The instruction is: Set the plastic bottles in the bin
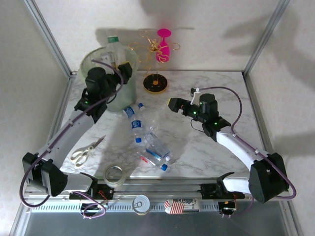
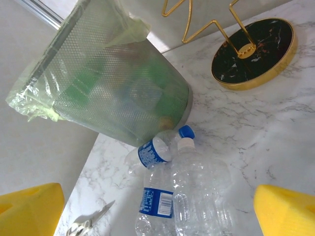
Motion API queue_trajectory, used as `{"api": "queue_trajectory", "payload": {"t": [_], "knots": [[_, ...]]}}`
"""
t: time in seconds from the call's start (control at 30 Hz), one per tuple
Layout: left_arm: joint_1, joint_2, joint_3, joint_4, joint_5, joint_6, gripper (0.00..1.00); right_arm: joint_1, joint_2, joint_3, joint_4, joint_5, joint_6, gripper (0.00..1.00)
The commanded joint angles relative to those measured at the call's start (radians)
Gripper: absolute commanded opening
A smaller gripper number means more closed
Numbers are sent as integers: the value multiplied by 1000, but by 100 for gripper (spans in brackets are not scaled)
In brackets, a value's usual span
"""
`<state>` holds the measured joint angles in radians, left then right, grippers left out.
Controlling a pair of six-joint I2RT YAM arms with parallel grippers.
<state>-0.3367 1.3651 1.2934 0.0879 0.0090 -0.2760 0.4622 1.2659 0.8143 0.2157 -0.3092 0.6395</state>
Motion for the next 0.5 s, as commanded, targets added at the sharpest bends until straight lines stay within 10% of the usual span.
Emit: {"api": "queue_trajectory", "payload": {"t": [0.0,0.47], "knots": [[55,65,82,-155,-46,52,49,-3,-24,-17,-23,33,-28,99],[163,216,245,-332,-102,45,58,-3,-60,-58,-44,48,-49,99]]}}
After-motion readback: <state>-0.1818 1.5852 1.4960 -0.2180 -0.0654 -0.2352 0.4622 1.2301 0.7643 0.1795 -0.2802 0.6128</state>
